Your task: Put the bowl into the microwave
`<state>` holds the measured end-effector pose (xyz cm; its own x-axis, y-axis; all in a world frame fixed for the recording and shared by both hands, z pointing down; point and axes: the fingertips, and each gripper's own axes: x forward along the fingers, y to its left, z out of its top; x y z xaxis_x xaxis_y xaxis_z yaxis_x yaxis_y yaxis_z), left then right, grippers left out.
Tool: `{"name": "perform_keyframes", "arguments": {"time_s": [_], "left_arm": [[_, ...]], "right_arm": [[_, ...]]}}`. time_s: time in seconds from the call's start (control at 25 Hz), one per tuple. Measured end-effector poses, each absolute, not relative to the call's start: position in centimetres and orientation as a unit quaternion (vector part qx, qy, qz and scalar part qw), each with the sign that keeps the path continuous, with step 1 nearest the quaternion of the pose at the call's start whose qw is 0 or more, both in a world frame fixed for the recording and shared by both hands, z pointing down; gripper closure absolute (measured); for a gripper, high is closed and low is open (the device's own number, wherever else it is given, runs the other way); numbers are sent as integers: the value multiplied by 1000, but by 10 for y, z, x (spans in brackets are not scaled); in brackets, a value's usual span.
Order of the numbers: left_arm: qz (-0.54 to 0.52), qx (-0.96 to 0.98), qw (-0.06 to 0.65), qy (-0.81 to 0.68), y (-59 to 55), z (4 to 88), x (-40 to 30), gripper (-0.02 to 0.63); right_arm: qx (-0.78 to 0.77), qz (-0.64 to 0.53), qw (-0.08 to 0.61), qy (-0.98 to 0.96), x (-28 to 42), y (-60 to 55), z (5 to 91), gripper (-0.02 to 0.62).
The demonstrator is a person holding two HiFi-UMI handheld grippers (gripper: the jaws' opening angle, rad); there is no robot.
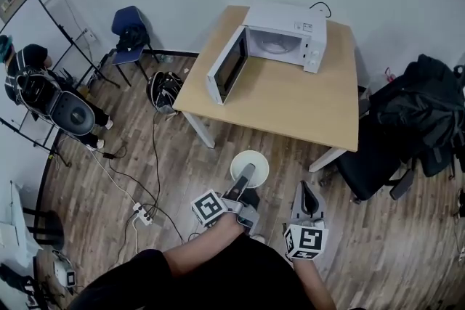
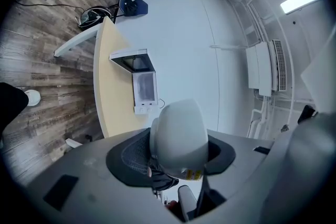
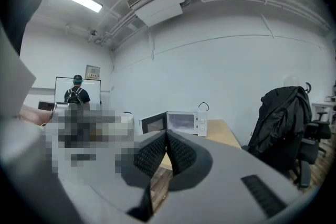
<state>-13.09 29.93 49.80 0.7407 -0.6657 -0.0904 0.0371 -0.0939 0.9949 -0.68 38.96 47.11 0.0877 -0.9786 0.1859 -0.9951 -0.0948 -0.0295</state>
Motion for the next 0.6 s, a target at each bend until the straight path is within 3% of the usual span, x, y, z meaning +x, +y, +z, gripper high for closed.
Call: {"name": "perform_keyframes", "arguments": {"time_s": [0.6], "left_arm": [[-211, 712, 630, -230, 125, 521, -86, 394]], "right_arm": [[740, 99, 68, -662, 32, 197, 463, 535]]}}
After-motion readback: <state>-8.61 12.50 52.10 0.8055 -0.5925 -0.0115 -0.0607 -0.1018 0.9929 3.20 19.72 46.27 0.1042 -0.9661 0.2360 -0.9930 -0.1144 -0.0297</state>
